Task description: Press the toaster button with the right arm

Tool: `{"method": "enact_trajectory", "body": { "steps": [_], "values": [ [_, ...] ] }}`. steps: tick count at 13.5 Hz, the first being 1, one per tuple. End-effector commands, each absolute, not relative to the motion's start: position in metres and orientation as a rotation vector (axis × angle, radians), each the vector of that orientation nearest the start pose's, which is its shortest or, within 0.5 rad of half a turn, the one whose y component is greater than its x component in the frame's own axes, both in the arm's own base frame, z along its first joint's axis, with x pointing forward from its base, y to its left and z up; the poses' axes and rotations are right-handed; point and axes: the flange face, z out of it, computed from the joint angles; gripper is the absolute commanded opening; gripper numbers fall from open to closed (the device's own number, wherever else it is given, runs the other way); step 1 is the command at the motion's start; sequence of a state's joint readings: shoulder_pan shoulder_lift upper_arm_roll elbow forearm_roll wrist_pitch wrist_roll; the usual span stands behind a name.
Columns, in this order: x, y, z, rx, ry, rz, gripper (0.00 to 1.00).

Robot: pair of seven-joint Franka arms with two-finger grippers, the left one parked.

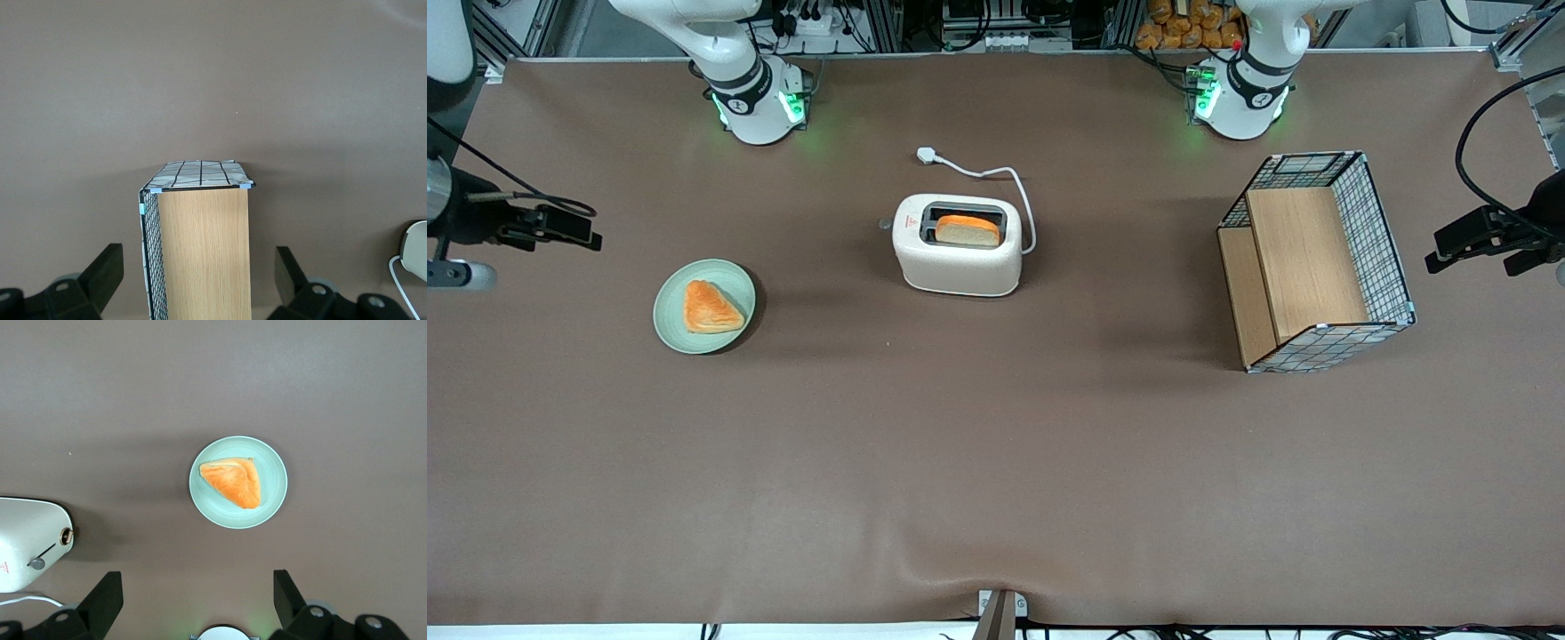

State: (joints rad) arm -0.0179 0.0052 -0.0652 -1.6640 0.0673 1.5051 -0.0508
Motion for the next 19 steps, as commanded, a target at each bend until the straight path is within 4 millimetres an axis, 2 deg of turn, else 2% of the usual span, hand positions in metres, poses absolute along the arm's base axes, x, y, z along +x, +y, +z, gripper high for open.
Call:
{"method": "enact_trajectory", "body": {
  "steps": [1, 2, 4, 7, 9, 11, 14, 17, 19],
  "values": [
    [0.527, -0.041, 0.598, -3.088, 0.08, 0.167, 1.0],
    [0.529, -0.044, 0.606, -3.087, 0.09, 0.114, 1.0],
    [0.533, -0.047, 0.639, -3.086, 0.125, 0.005, 1.0],
    [0.527, -0.037, 0.648, -3.106, 0.248, 0.053, 1.0],
    [0.526, -0.034, 0.661, -3.132, 0.233, 0.024, 1.0],
    [0.527, -0.016, 0.669, -3.244, 0.16, -0.008, 1.0],
    [0.53, -0.013, 0.668, -3.235, 0.149, -0.018, 1.0],
    [0.529, -0.037, 0.665, -3.161, 0.142, -0.004, 1.0],
    [0.525, -0.038, 0.661, -3.161, 0.132, 0.013, 1.0]
  ]
}}
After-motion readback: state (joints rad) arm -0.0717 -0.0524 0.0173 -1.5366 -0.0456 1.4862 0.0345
